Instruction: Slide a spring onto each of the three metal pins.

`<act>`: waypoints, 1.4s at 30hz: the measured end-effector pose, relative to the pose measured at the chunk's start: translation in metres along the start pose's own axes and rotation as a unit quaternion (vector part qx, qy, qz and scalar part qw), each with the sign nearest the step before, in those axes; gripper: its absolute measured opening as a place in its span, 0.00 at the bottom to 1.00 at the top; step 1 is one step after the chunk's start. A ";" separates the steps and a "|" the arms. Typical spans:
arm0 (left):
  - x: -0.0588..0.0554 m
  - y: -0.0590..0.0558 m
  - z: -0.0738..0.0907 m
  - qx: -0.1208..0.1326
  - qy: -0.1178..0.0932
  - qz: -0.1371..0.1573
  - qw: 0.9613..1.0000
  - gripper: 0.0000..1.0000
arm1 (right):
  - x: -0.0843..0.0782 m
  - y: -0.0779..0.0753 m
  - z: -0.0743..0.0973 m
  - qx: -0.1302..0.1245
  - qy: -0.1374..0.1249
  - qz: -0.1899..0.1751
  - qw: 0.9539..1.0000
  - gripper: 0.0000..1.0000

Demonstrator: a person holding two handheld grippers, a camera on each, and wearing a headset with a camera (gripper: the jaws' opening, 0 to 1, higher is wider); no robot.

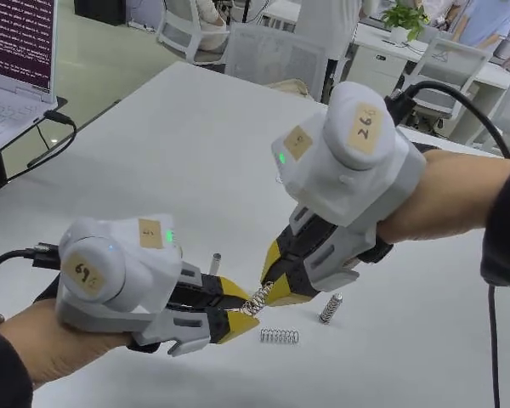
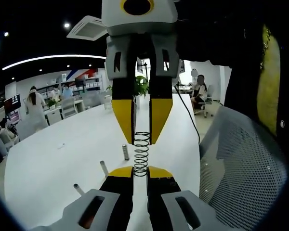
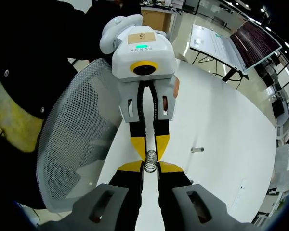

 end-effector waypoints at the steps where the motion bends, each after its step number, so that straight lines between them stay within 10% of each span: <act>1: 0.000 0.000 0.000 0.001 0.000 0.000 1.000 0.02 | -0.001 -0.001 0.000 0.000 -0.001 -0.001 1.000 0.08; 42: 0.001 0.002 -0.001 0.006 -0.004 -0.013 1.000 0.03 | 0.002 0.000 0.002 0.000 0.011 0.001 1.000 0.07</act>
Point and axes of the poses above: the centre of the closed fingertips' face, and the gripper's own axes: z roughly backward along the fingers, y roughly to its left, x roughly out of its top, the point moved 1 cm from there along z, roughly backward along the fingers, and after that the axes turned 9 degrees about -y, right-handed, at the moved point
